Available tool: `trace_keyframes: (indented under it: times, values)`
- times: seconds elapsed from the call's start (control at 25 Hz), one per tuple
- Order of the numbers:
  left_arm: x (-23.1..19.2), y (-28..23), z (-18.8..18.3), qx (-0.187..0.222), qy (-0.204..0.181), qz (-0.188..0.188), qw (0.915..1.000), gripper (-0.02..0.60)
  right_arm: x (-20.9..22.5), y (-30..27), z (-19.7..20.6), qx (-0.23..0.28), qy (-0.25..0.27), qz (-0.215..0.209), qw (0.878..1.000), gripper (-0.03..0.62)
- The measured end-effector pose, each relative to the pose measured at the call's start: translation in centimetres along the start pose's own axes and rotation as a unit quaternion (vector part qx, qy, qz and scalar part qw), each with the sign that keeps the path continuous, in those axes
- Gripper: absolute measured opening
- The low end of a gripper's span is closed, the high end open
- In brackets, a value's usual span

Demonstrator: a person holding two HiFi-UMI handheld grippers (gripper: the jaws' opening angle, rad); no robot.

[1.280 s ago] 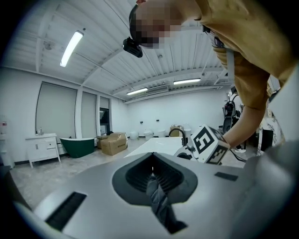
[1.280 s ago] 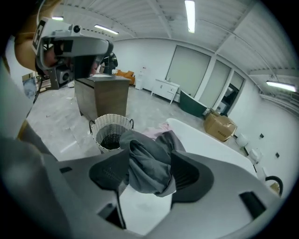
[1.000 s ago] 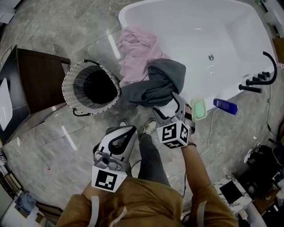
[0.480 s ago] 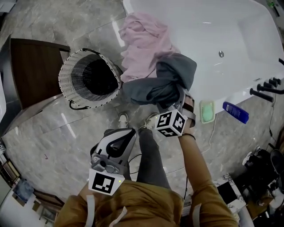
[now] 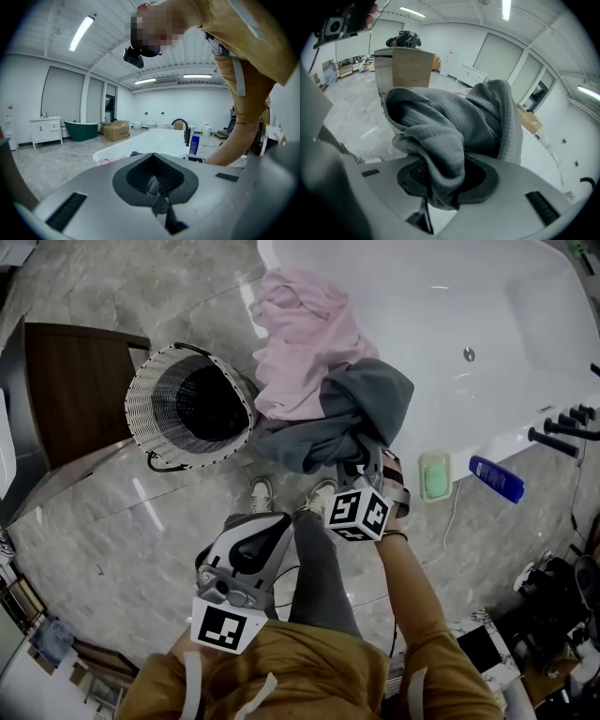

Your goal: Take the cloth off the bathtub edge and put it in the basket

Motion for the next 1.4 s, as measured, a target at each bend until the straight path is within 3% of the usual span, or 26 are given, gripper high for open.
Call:
trace_keyframes:
  times: [0.68, 1.4]
  values:
    - [0.3, 3.5, -2.5, 0.028, -0.019, 0.003, 0.9994, 0.006, 3.7, 14.5, -1.0, 0.088, -0.131, 0.067, 0.985, 0.117]
    - [-1.6, 9.8, -10.4, 0.089, -0.057, -0.035, 0.9938, 0.006, 7.1, 30.5, -6.3, 0.165, -0.135, 0.111, 0.971, 0.115]
Point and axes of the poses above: the fingertips, and each gripper's own axes: y backward along the fingers, x to its right, z out of its underside, the point moved 5 cm from there along y, backward along the fingers, and after that the axes turned 14 degrees about -x, right-handed, at the moved point
